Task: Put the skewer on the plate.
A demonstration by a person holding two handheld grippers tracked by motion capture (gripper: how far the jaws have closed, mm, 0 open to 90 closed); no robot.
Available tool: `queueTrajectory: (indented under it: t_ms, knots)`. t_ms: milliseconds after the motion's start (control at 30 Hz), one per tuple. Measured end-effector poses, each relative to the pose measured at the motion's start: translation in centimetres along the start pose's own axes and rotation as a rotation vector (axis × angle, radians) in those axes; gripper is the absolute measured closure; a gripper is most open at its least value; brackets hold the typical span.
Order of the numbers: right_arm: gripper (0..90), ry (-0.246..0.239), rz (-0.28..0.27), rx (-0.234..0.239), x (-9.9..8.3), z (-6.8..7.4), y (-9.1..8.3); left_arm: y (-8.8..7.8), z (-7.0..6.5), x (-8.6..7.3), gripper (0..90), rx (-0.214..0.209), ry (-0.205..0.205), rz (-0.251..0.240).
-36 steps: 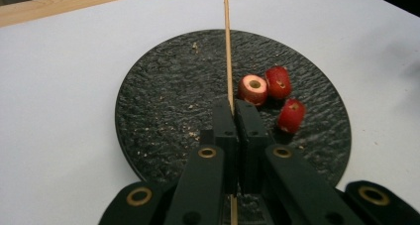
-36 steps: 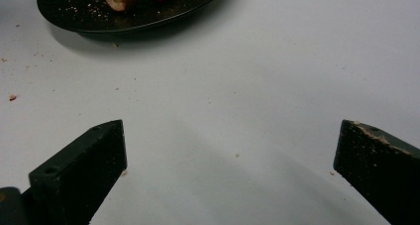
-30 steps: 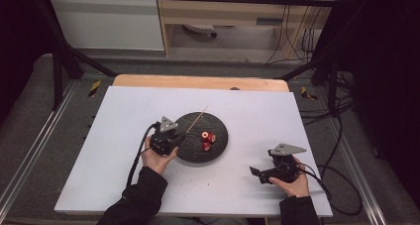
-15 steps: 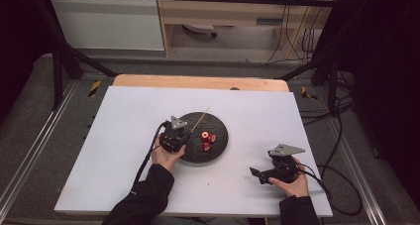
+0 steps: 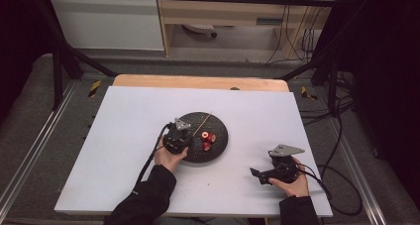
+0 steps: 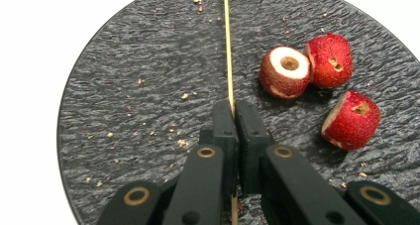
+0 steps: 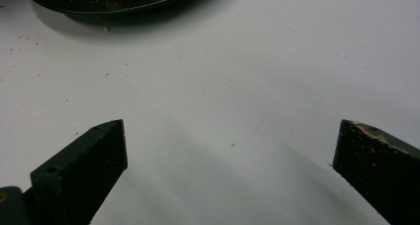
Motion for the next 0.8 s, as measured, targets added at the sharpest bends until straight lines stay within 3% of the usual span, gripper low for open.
queueTrajectory:
  t_ms: [67,167,300,400,600,800]
  knots:
    - [1.4,0.002,0.001,-0.001,0.0,0.0,-0.1,-0.2,0.1,-0.1,79.7,-0.022,-0.004,-0.003]
    - [1.4,-0.001,-0.006,-0.002,0.0,-0.1,-0.2,-1.1,0.1,-0.3,70.8,-0.014,0.04,0.0]
    - [1.3,0.011,-0.01,-0.008,-0.1,-0.2,-0.3,-3.1,0.6,-1.0,55.8,-0.044,0.081,-0.044]
    - [1.1,0.02,-0.013,-0.007,-0.1,-0.2,-0.4,-4.4,1.2,-1.9,44.8,-0.064,0.127,-0.031]
    - [0.8,0.025,-0.015,-0.004,-0.1,-0.3,-0.4,-6.4,3.5,-4.5,30.1,-0.141,0.109,-0.043]
    - [0.8,0.033,-0.008,-0.001,-0.1,-0.1,-0.2,-7.4,6.0,-8.0,14.0,-0.093,0.104,-0.024]
Point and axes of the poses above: each handheld gripper's, and its own axes: y roughly forward along the jaws, x roughly out of its top, z roughly to its left, the point moved 2 cm from there along y, roughly forward along the jaws, and after that the axes turned 11 degrees about z, right-handed, at the moved point
